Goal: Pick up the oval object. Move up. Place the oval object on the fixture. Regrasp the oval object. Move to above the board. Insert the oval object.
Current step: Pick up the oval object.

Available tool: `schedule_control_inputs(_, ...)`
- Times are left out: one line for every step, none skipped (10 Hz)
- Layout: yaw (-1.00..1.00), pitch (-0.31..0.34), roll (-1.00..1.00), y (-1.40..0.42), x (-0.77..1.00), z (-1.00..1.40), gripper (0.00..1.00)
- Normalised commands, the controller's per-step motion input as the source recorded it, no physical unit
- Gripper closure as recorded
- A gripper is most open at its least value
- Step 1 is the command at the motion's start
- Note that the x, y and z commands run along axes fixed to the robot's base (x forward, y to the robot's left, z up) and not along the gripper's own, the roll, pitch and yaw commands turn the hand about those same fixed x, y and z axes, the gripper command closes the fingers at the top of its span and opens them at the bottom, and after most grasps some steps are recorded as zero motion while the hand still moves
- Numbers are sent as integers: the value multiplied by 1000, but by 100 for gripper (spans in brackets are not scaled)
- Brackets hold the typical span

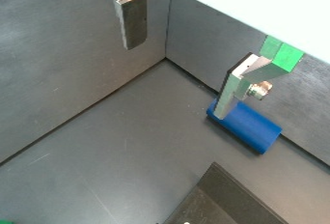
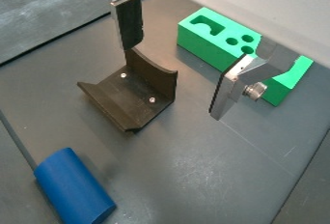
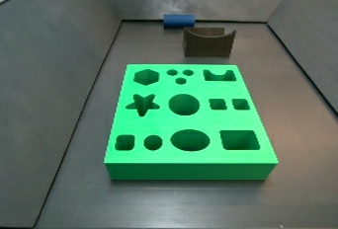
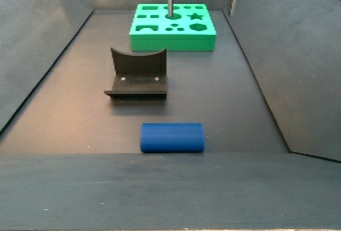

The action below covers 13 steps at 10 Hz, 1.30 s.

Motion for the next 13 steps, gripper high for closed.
schedule_control_inputs(-134,73,-29,231,177,-34,0)
schedule_control_inputs(-163,266,0,557,557,-397,0)
schedule_control_inputs(-303,251,13,437,680,-549,0)
schedule_control_inputs(-331,204,0,400,723,-503,0)
schedule_control_inputs(-351,156,0,369,760,-426,0)
schedule_control_inputs(-354,120,-46,326,794,-386,0)
schedule_control_inputs(-449,90,-59,303,706,-460,0)
schedule_control_inputs(-560,21,-111,237,640,-391,0)
schedule_control_inputs(-714,0,-157,131,486,-346,0)
schedule_control_inputs(-794,-10,-171,54,343,-297,0)
schedule_control_inputs(-43,0,0,146,0,0,0)
schedule_control_inputs(0,-33,41,0,3,-369,0)
schedule_control_inputs(-840,0,-176,0,211,-300,0)
